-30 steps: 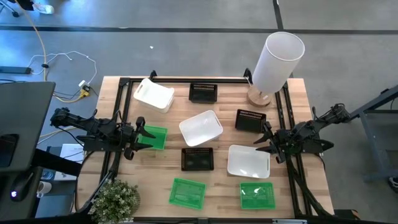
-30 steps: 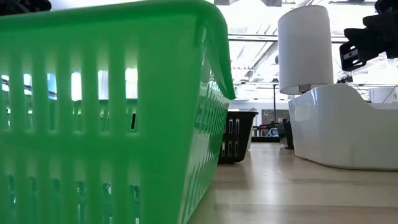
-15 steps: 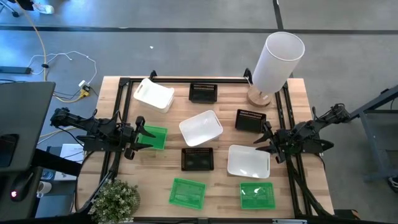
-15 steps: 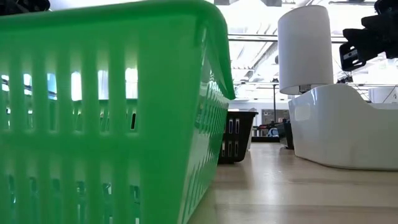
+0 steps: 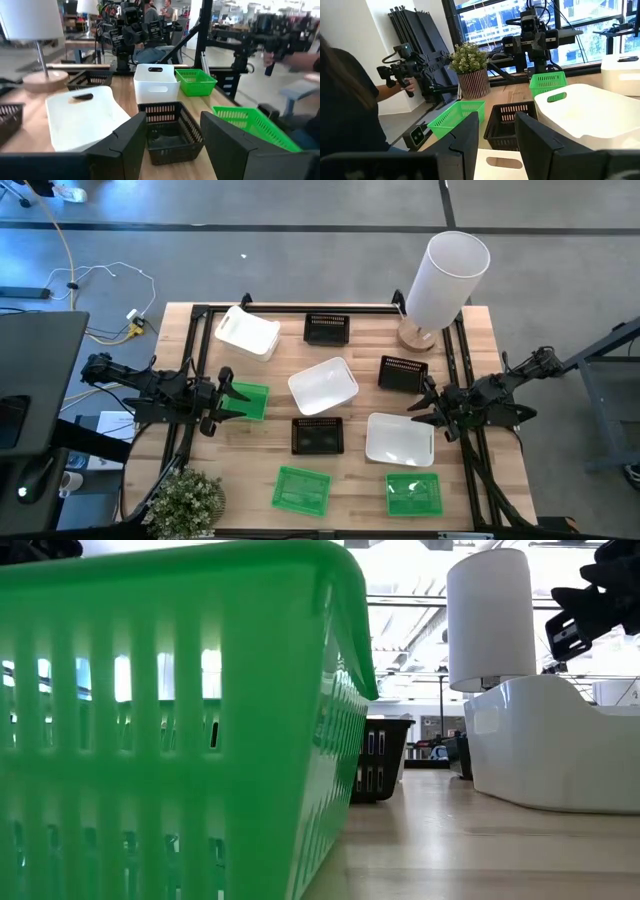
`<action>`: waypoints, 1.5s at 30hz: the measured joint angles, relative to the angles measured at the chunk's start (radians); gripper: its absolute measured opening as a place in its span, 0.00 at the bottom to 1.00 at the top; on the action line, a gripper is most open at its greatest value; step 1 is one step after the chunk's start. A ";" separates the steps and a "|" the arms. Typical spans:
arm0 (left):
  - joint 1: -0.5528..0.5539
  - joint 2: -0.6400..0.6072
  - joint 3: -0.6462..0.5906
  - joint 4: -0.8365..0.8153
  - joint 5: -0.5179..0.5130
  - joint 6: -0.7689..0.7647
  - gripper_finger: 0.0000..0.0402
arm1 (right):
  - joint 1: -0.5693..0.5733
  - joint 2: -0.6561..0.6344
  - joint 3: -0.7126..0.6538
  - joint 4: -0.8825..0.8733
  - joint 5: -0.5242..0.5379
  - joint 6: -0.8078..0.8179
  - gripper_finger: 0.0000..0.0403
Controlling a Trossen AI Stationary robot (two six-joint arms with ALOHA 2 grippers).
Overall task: Stack baskets by color
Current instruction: Stack the bottom white bin on top of the middle white bin
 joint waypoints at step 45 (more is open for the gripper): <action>0.000 0.000 0.000 0.000 -0.095 -0.235 0.44 | 0.000 0.339 0.391 -0.155 0.059 0.327 0.29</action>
